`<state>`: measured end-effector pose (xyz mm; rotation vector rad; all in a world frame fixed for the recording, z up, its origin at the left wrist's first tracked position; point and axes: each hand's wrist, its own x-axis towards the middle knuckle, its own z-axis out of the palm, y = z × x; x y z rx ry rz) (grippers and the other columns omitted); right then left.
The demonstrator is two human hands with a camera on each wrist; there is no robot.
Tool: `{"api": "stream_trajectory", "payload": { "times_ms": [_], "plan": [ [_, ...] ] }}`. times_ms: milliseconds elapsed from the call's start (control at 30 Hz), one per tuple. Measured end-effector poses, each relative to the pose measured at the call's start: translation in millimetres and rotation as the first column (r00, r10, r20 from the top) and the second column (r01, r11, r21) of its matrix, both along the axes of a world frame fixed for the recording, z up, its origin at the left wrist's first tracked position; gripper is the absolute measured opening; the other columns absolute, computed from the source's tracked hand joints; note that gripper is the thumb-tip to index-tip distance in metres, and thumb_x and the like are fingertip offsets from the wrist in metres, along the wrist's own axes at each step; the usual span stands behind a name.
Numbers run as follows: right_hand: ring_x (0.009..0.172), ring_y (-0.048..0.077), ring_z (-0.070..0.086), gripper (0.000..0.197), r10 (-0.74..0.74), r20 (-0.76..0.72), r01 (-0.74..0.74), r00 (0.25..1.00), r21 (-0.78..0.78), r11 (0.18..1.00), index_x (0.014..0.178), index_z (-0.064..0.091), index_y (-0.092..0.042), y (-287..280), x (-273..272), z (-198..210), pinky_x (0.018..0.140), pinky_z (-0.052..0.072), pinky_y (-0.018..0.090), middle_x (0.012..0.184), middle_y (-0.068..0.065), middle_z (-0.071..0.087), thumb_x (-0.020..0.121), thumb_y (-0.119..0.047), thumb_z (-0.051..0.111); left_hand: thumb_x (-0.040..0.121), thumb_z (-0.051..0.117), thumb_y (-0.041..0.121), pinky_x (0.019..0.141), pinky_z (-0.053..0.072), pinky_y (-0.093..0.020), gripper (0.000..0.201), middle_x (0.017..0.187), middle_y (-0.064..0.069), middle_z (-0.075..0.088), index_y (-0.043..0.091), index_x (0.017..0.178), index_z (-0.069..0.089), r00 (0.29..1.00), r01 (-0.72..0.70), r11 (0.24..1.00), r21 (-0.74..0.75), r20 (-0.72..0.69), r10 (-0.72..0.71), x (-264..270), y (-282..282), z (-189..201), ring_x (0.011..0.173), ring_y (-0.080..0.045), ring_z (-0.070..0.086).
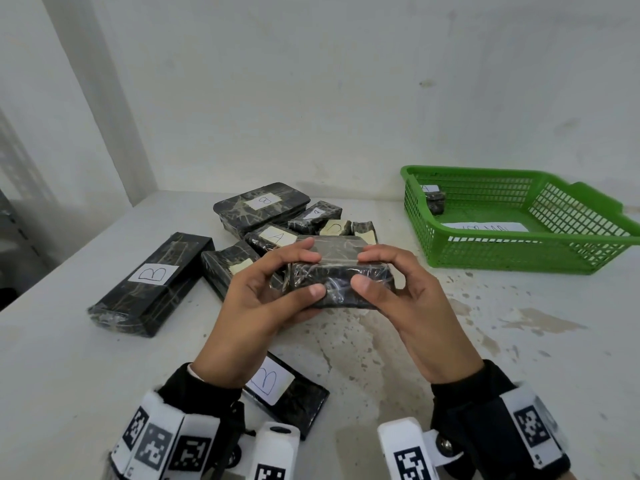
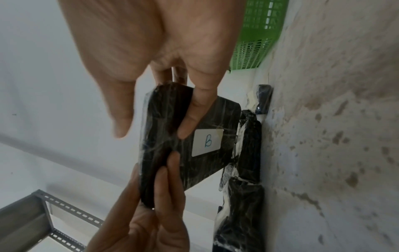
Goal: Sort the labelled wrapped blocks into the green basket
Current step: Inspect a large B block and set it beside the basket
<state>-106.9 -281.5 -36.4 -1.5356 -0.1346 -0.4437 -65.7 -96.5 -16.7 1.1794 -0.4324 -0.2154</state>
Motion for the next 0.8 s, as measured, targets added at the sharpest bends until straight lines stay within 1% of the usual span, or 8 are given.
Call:
{"api": "stream_trajectory", "payload": {
  "times_ms": [100,200,333,467,567,633,700,800],
  "plan": [
    [0.117,0.022,0.062,0.041,0.033,-0.012,-0.033,0.999,0.009,0.999,0.1,0.068,-0.028,-0.2,-1.2,0.6,0.089,0.055,0.036,0.125,-0.004,0.06,0.064,-0.031,0.086,0.071,0.078,-0.002,0.068,0.058,-0.024,0.035,0.132,0.005,0.063,0.004,0.103,0.066,1.0,0.018,1.0,0.006,0.008,-0.018,0.9,1.8,0.4,0.109,-0.019,0.068],
    [0.116,0.02,0.061,0.038,0.007,0.005,-0.007,1.0,-0.017,1.0,0.097,0.068,-0.031,0.1,-1.0,-0.4,0.092,0.054,0.041,0.125,-0.007,0.059,0.063,-0.032,0.084,0.072,0.071,0.003,0.067,0.058,-0.024,0.029,0.132,0.007,0.063,0.007,0.101,0.069,1.0,0.016,1.0,-0.009,0.021,-0.016,1.8,3.0,-1.2,0.113,-0.019,0.067],
    [0.116,0.014,0.059,0.037,-0.03,0.021,0.032,0.999,-0.068,0.997,0.097,0.069,-0.031,2.0,-0.9,0.2,0.097,0.052,0.049,0.121,-0.013,0.059,0.063,-0.035,0.083,0.075,0.076,0.003,0.068,0.059,-0.026,0.02,0.132,0.007,0.063,0.014,0.092,0.074,0.999,-0.006,1.0,0.01,0.048,0.006,3.0,1.8,-4.3,0.116,-0.022,0.065],
    [0.116,0.013,0.059,0.036,-0.054,0.009,0.054,0.998,-0.049,0.997,0.096,0.07,-0.028,4.2,-2.4,2.8,0.098,0.051,0.049,0.12,-0.008,0.06,0.066,-0.042,0.083,0.076,0.077,0.003,0.068,0.059,-0.027,0.025,0.133,0.005,0.062,0.009,0.098,0.07,0.999,-0.006,0.999,0.034,0.034,0.005,3.3,1.7,-4.7,0.112,-0.022,0.067],
    [0.115,0.018,0.061,0.03,-0.073,0.025,0.073,0.997,0.002,0.997,0.095,0.071,-0.02,2.6,-2.1,3.8,0.095,0.052,0.054,0.118,-0.003,0.064,0.073,-0.035,0.084,0.07,0.083,0.012,0.071,0.059,-0.029,0.029,0.133,0.006,0.062,0.012,0.097,0.073,0.999,0.03,0.999,0.035,0.04,-0.032,2.1,1.8,-3.5,0.114,-0.021,0.066],
    [0.116,0.02,0.061,0.029,-0.071,0.026,0.071,0.997,0.024,0.997,0.093,0.072,-0.019,1.9,-1.5,2.9,0.096,0.051,0.056,0.118,-0.001,0.065,0.071,-0.034,0.084,0.069,0.085,0.013,0.071,0.059,-0.028,0.029,0.133,0.007,0.062,0.013,0.096,0.074,0.998,0.046,0.999,0.017,0.043,-0.047,0.8,2.2,-2.6,0.117,-0.021,0.064],
    [0.117,0.021,0.06,0.029,-0.052,0.017,0.051,0.999,0.049,0.997,0.092,0.072,-0.021,2.5,-1.3,2.4,0.095,0.052,0.056,0.12,-0.002,0.064,0.068,-0.035,0.081,0.074,0.078,0.008,0.068,0.059,-0.027,0.02,0.13,0.004,0.064,0.013,0.093,0.075,0.998,0.016,1.0,0.01,0.061,-0.016,0.5,2.5,-1.9,0.116,-0.022,0.064],
    [0.118,0.018,0.06,0.03,-0.033,0.005,0.033,0.999,0.033,0.999,0.091,0.071,-0.026,3.6,-2.1,3.3,0.094,0.053,0.055,0.121,-0.005,0.063,0.066,-0.039,0.08,0.073,0.066,0.006,0.065,0.058,-0.025,0.019,0.126,0.002,0.067,0.014,0.087,0.076,0.998,-0.002,1.0,0.002,0.062,0.002,-0.2,1.5,-1.0,0.103,-0.018,0.07]
  ]
}}
